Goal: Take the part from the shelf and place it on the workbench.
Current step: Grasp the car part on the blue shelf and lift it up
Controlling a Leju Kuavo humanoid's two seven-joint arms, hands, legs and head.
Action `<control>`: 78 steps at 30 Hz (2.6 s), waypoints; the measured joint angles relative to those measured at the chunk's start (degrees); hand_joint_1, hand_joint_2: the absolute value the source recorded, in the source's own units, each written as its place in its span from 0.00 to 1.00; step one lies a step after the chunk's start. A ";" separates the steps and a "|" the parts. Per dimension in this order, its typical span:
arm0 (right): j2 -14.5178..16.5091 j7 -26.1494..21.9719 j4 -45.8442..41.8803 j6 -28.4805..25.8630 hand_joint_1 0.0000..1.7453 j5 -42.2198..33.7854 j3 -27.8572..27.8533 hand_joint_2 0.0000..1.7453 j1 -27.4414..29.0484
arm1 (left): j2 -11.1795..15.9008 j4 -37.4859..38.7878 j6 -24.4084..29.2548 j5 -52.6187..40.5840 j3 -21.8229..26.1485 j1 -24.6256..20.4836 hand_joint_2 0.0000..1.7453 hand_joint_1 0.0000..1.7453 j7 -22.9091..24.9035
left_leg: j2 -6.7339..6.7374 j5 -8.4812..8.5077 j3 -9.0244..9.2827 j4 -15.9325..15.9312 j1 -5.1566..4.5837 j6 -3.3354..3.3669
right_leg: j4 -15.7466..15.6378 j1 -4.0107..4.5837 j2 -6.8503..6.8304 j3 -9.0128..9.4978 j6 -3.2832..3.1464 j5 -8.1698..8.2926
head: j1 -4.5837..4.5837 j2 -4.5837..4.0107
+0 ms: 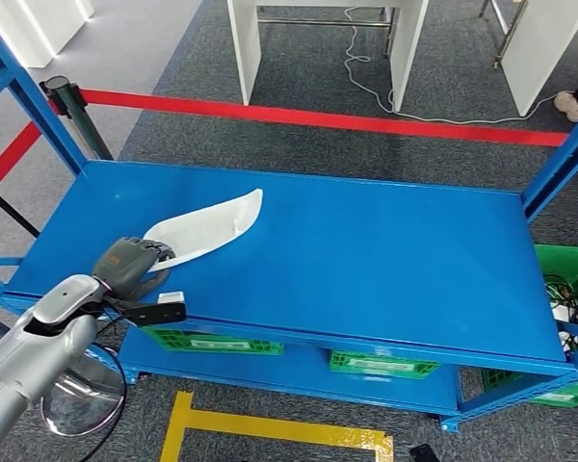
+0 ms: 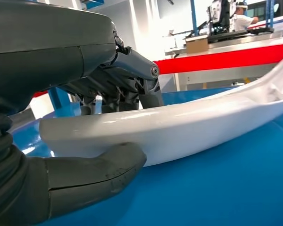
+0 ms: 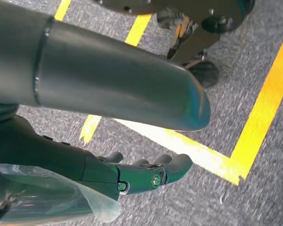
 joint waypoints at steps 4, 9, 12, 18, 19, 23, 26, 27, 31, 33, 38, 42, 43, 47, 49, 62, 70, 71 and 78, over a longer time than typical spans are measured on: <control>0.02 -0.34 0.02 0.06 0.00 0.31 -0.05 0.00 -0.07 | 0.04 -0.01 0.02 0.02 0.22 -0.27 1.00 1.00 -0.34 | 0.03 5.46 5.99 -12.69 -0.41 1.27 | 0.04 0.22 0.17 0.24 0.43 -0.16 | 0.02 0.00; -0.08 -0.57 0.01 0.07 0.00 0.54 -0.27 0.00 -0.06 | 0.06 -0.17 -0.12 0.08 0.22 -0.44 1.00 1.00 -0.62 | 0.13 5.70 6.85 -15.03 -0.17 2.16 | 1.28 0.23 0.00 -0.75 1.97 -1.36 | 0.22 0.00; -0.12 -0.63 0.02 0.13 0.00 0.67 -0.30 0.00 -0.05 | 0.01 -0.29 -1.33 0.66 0.22 -0.52 1.00 1.00 -1.07 | 0.20 5.95 6.97 -15.36 -0.08 2.54 | 10.93 0.15 -0.06 -5.24 2.55 -6.23 | 0.59 0.00; -0.18 -0.68 0.02 0.11 0.00 0.81 -0.37 0.00 -0.08 | 0.13 -0.99 -4.40 3.38 0.30 -0.99 1.00 1.00 -2.78 | 0.04 5.59 6.85 -14.65 -0.10 1.98 | 3.73 -0.18 -0.16 -1.63 2.91 -1.10 | 0.66 0.00; -0.17 -0.69 0.03 0.12 0.00 0.86 -0.37 0.00 -0.16 | 0.18 -1.34 -4.08 3.83 0.39 -1.07 1.00 1.00 -2.87 | -0.01 5.49 6.72 -14.38 -0.21 1.67 | 1.22 -0.21 -0.13 -0.28 2.74 -0.47 | 0.64 0.00; -0.15 -0.70 0.04 0.13 0.00 1.04 -0.49 0.00 -0.19 | -0.09 -3.12 -2.61 5.71 0.77 -0.81 1.00 1.00 -2.73 | -0.09 5.30 6.38 -13.99 -0.30 0.67 | 0.00 -0.14 -0.08 0.48 1.52 -0.30 | 0.51 0.00; -0.14 -0.70 0.04 0.09 0.00 1.33 -0.75 0.00 -0.37 | -0.70 -4.51 -4.14 7.74 1.29 -0.60 1.00 1.00 -2.06 | -0.03 1.24 3.70 -7.53 -0.08 -0.02 | -0.20 -0.37 -0.13 0.50 0.45 -0.06 | 0.32 0.00; -0.14 -0.70 0.04 0.06 0.00 1.40 -0.84 0.00 -0.39 | -0.90 -4.75 -4.47 8.23 1.49 -0.57 1.00 1.00 -1.85 | -0.03 -0.55 2.04 -3.59 -0.02 -0.19 | -0.20 -0.35 -0.11 0.47 0.28 -0.08 | 0.30 0.00; -0.12 -0.73 0.04 -0.02 0.00 1.45 -1.29 0.00 -0.34 | -1.61 -6.04 -3.74 9.52 2.42 -0.27 1.00 1.00 -1.03 | -0.03 0.75 0.84 -1.15 0.05 -0.11 | -0.17 -0.33 -0.02 0.59 0.25 -0.17 | 0.30 0.00; -0.05 -0.78 0.04 -0.02 0.00 1.47 -1.41 0.00 -0.41 | -1.88 -7.15 -1.96 8.54 3.04 -0.27 1.00 1.00 -0.25 | -0.02 4.52 4.17 -8.55 -0.07 0.33 | -0.15 -0.23 0.01 0.71 0.48 -0.30 | 0.31 0.00; 0.02 -0.79 0.06 -0.04 0.00 1.72 -1.77 0.00 -0.43 | -2.23 -9.90 2.63 7.11 4.27 0.12 1.00 1.00 0.72 | -0.05 5.19 6.31 -14.15 -0.28 1.39 | -0.14 -0.08 0.03 0.07 1.88 -0.39 | 0.39 0.00; 0.13 -0.68 0.08 -0.13 0.00 1.82 -1.84 0.00 -0.39 | -3.46 -12.99 7.51 9.91 6.79 1.72 1.00 1.00 0.18 | 0.14 5.46 6.57 -14.69 -0.05 2.43 | 9.26 -0.19 -0.09 -4.61 2.61 -5.54 | 0.44 0.00; 0.17 -0.64 0.08 -0.18 0.00 1.86 -1.89 0.00 -0.34 | -4.08 -14.04 9.00 11.24 7.76 2.61 1.00 1.00 -0.29 | 0.15 5.42 6.57 -14.67 -0.11 2.54 | 12.95 -0.21 -0.09 -6.43 2.69 -6.82 | 0.44 0.00; 0.21 -0.55 0.09 -0.69 0.00 1.96 -2.38 0.00 -0.32 | -6.98 -19.24 13.06 18.03 12.14 6.75 1.00 1.00 -2.62 | 0.06 5.04 6.87 -14.49 -0.19 2.58 | 9.93 -0.22 -0.13 -5.60 2.66 -2.73 | 0.45 0.00; 0.29 -0.54 0.09 -0.89 0.00 1.98 -2.63 0.00 -0.44 | -8.43 -21.74 14.13 21.42 14.32 8.27 1.00 1.00 -3.68 | -0.03 4.68 6.86 -14.12 -0.40 2.20 | 2.87 -0.18 -0.12 -2.07 2.40 -0.03 | 0.43 0.00; 1.33 -0.19 0.09 -2.11 0.00 2.75 -3.76 0.00 -0.38 | -15.39 -34.12 13.93 44.07 23.25 14.92 1.00 1.00 -10.34 | 0.02 0.71 1.69 -2.41 -0.14 0.34 | 0.00 -0.34 -0.05 -0.10 0.43 0.00 | 0.11 0.00; 2.05 0.90 0.09 -2.63 0.00 2.78 -4.54 0.00 -0.41 | -17.77 -36.27 15.54 47.20 23.85 15.23 1.00 1.00 -10.32 | 0.07 5.05 6.91 -14.47 -0.40 2.35 | 1.03 -0.20 -0.13 -0.99 2.39 -1.00 | 0.25 0.00; 2.07 1.04 0.09 -2.71 0.00 2.79 -4.63 0.00 -0.43 | -18.11 -36.29 15.98 47.25 23.92 15.19 1.00 1.00 -10.31 | 0.12 5.27 6.95 -14.71 -0.26 2.66 | 3.17 -0.21 -0.15 -1.97 2.61 -2.46 | 0.35 0.00; 2.11 2.00 0.09 -2.90 0.00 2.94 -5.13 0.00 -0.42 | -19.00 -36.27 17.43 47.59 23.96 15.26 1.00 1.00 -10.39 | 0.14 5.48 6.65 -14.41 -0.32 2.96 | 8.16 -0.25 -0.24 -3.11 3.04 -3.12 | 0.51 0.00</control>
